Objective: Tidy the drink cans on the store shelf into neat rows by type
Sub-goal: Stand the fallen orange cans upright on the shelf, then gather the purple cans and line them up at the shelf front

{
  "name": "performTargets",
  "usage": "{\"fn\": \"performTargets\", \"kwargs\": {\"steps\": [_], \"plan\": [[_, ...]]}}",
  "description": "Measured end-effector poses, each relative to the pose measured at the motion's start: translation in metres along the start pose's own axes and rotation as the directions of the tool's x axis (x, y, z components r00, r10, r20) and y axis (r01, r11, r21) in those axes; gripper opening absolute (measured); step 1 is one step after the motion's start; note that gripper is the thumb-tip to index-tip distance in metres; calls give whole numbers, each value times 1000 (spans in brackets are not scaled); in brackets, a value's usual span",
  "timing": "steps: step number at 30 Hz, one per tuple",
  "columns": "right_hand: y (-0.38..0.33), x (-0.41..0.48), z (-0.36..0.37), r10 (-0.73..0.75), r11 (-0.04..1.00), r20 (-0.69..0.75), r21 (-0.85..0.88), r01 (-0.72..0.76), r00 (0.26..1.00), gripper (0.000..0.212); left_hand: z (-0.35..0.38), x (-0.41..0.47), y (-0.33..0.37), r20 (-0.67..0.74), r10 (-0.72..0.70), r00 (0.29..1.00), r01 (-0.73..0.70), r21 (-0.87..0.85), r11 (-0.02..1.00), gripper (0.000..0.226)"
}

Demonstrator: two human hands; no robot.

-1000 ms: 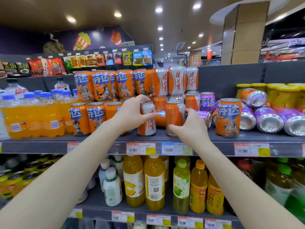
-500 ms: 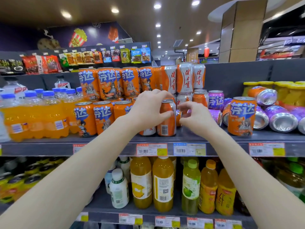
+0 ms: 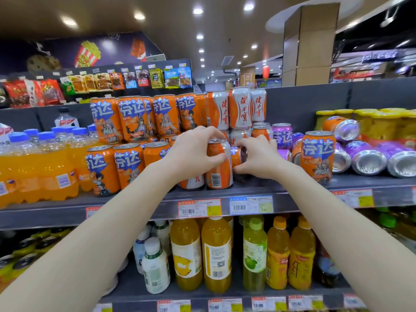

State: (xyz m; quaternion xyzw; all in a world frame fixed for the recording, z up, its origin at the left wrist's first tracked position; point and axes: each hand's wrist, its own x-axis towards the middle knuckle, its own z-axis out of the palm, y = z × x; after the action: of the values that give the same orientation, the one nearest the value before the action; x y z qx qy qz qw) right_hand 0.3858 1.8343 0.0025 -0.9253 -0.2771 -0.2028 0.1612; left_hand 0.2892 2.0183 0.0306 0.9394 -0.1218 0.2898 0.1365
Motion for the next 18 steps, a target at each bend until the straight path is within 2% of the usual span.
{"fn": "performTargets", "kwargs": {"steps": [5,8,11,15,17,18], "plan": [[12,-1,-28,59,952,-39,302,-45,997,80,3,4,9,-8,26,1000,-25,39,999,49],[13,-4,-35,62,910,-24,413,-46,998,74,4,13,21,7,46,999,-46,83,995,54],[16,-7,-36,68,900,-35,434,-46,997,70,1,26,34,88,44,995,-53,108,993,63],[27,-14,-44,44,873,55,484,-65,997,63,-1,48,49,266,17,964,-73,202,977,72],[29,-18,-46,77,891,-19,450,-60,997,55,-1,57,56,283,24,959,-80,187,979,68],[30,-18,-44,108,922,-84,380,-68,991,52,0,61,57,279,28,960,-85,194,977,65]]}}
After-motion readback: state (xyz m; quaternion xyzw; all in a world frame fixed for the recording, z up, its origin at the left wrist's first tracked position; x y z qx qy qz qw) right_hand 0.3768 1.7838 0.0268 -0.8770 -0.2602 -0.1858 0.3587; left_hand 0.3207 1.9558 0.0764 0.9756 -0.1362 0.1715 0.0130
